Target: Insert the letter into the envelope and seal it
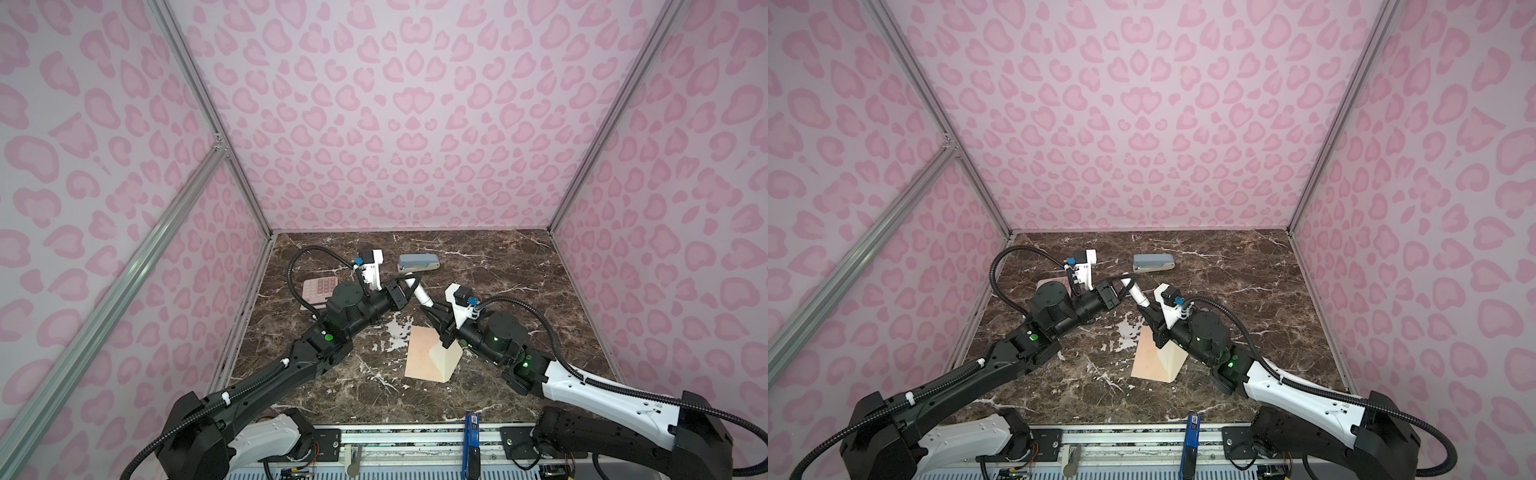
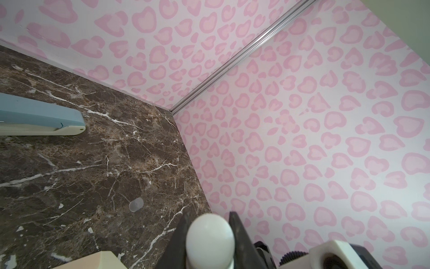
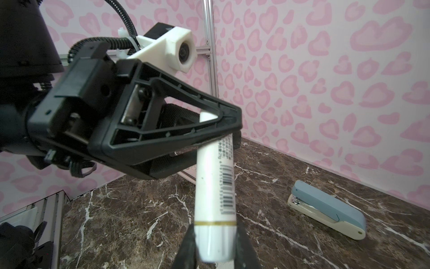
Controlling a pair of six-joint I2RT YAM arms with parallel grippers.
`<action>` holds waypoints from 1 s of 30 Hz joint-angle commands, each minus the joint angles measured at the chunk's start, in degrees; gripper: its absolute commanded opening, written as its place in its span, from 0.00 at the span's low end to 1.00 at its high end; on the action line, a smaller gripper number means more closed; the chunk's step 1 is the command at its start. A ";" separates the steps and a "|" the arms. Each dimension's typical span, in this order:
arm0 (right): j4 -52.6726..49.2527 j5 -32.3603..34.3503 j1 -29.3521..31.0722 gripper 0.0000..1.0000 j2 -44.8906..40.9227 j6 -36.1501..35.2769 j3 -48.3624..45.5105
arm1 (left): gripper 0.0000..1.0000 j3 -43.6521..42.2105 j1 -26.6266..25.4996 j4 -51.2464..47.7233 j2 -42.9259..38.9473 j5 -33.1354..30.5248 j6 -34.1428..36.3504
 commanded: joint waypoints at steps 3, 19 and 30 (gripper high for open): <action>1.69 0.25 -0.01 0.16 0.24 0.57 0.58 | 0.23 0.87 -0.04 -0.33 0.38 1.91 1.05; 4.42 1.49 0.02 0.17 1.47 1.49 1.00 | 0.34 0.85 -0.08 0.51 1.17 3.52 0.98; 4.90 1.39 0.00 0.17 2.61 1.65 1.68 | 0.34 1.22 -0.13 0.59 1.13 3.78 1.28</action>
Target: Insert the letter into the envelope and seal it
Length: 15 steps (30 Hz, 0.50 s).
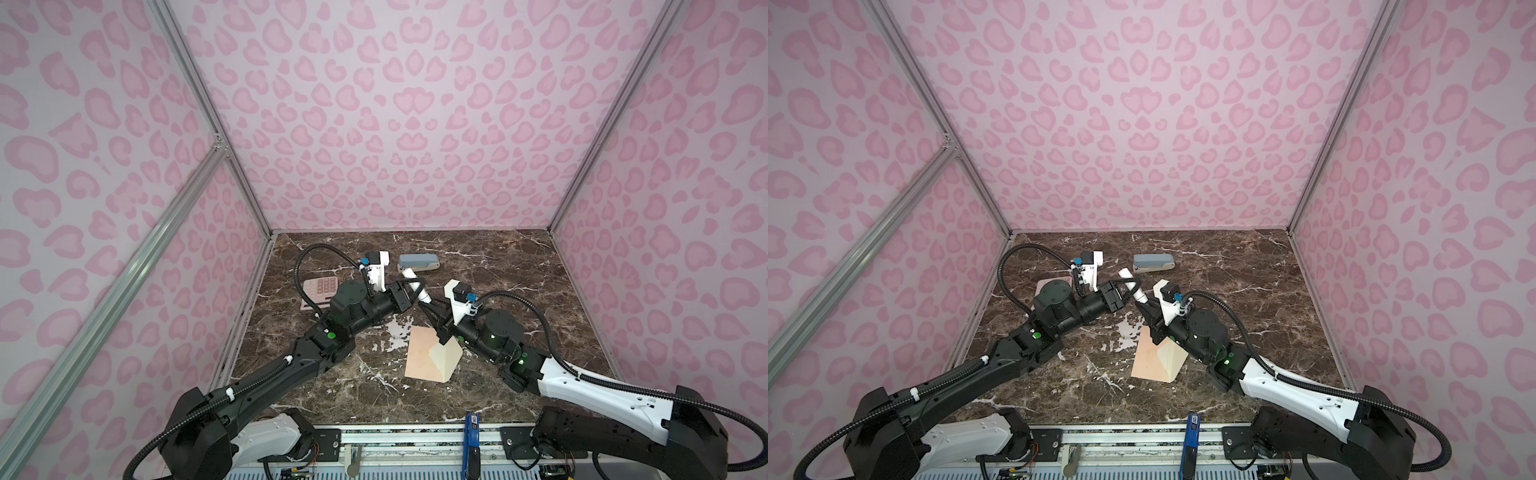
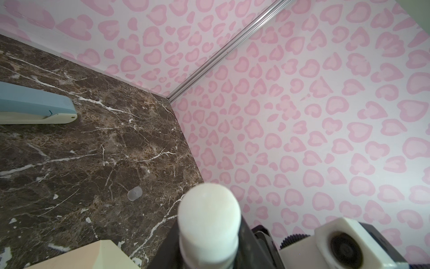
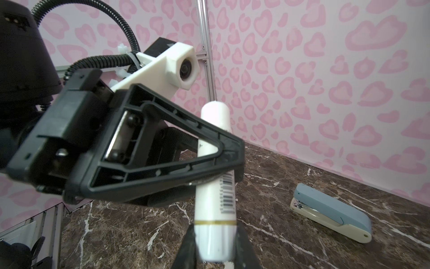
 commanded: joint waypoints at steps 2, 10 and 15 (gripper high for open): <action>2.54 0.39 0.02 0.17 0.51 -0.03 0.63 | 0.31 0.71 -0.02 1.41 -0.14 0.35 0.68; 1.89 0.39 0.07 0.26 0.84 -0.37 0.95 | 0.20 1.01 -0.02 0.83 -0.12 0.13 1.14; -0.57 0.70 0.02 0.40 0.37 -1.08 0.92 | 0.16 1.95 -0.02 -2.40 -1.03 -1.70 3.18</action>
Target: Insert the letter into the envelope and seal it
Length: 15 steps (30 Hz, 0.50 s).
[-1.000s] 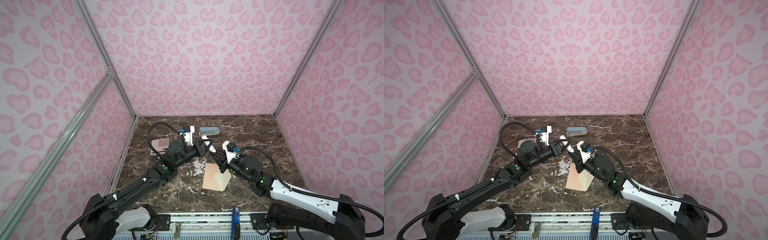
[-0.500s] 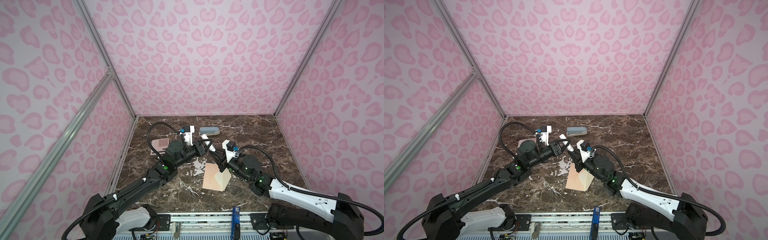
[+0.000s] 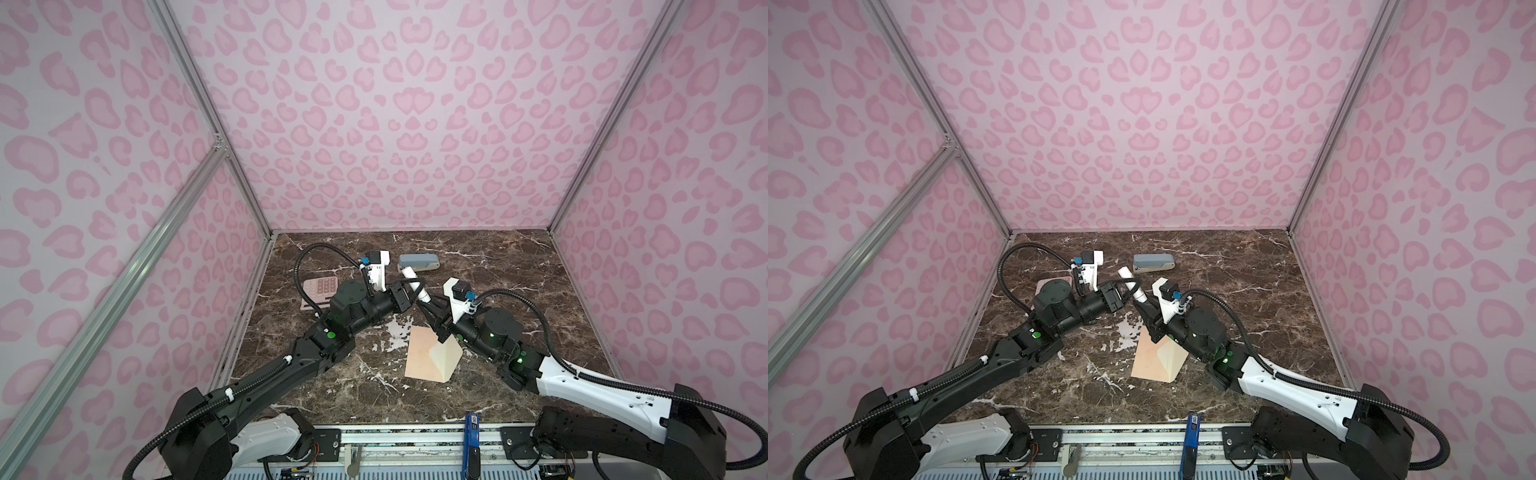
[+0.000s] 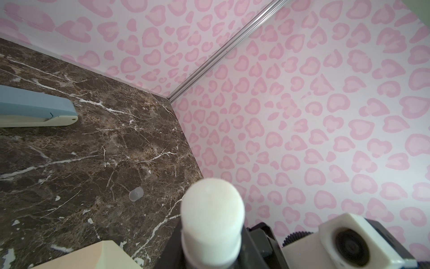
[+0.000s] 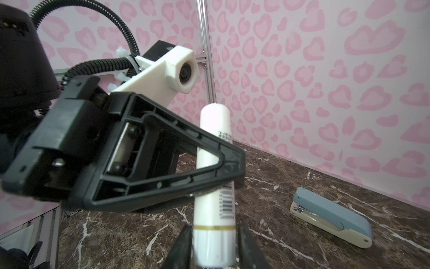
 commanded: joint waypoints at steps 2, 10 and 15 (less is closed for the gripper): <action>-2.39 1.20 0.02 0.44 -1.00 -1.26 -0.32 | 0.14 1.40 0.03 -2.66 -1.44 -2.55 2.89; -8.27 4.40 -0.07 0.50 -6.76 -1.33 -5.04 | 0.09 1.29 0.03 -10.95 -4.29 -8.14 7.61; -14.98 6.79 -0.75 0.51 -11.93 -0.64 -7.00 | 0.09 0.27 0.03 -15.81 -5.45 -9.77 10.19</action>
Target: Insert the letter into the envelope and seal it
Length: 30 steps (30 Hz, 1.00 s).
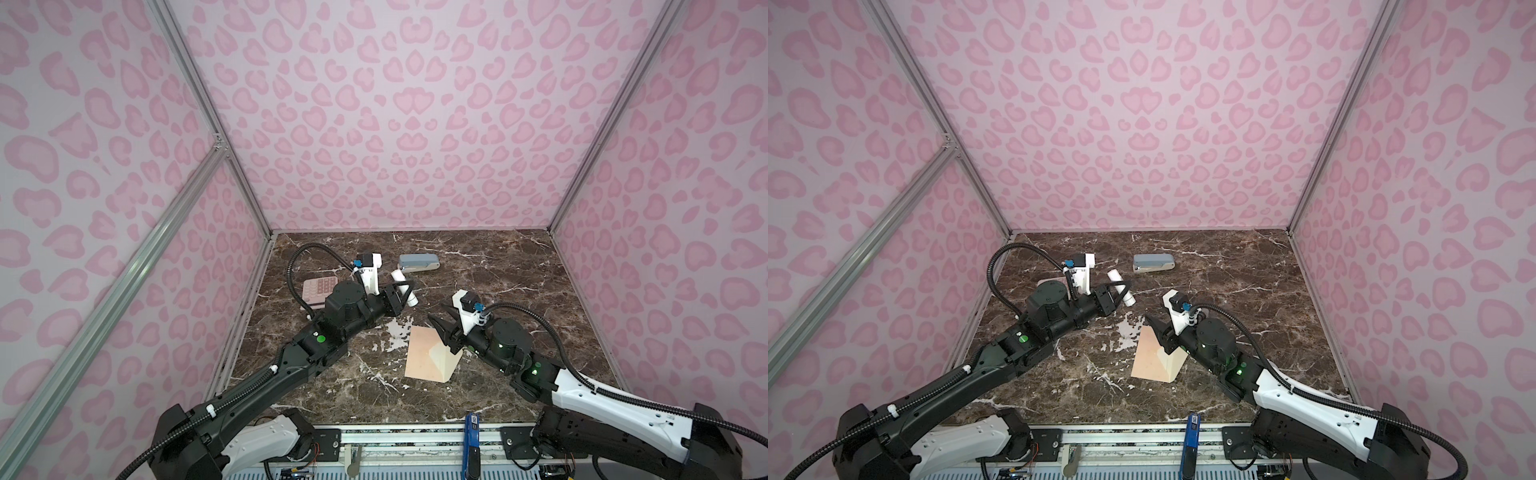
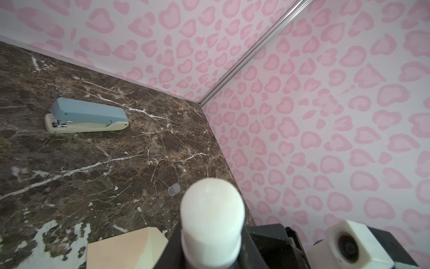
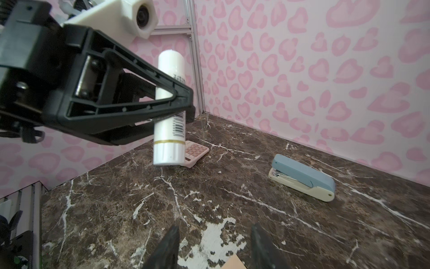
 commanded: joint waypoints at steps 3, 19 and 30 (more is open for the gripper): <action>-8.96 5.61 -1.17 0.51 -5.19 2.35 -1.22 | 0.09 -1.17 0.01 -4.45 -0.51 -1.76 4.09; -39.28 12.49 -11.95 0.27 -11.63 27.16 3.16 | 0.04 -10.49 0.01 -4.32 -1.73 2.33 3.74; -49.16 6.94 -14.57 0.07 2.14 37.41 9.67 | 0.04 -16.50 -0.08 1.20 0.40 5.19 0.86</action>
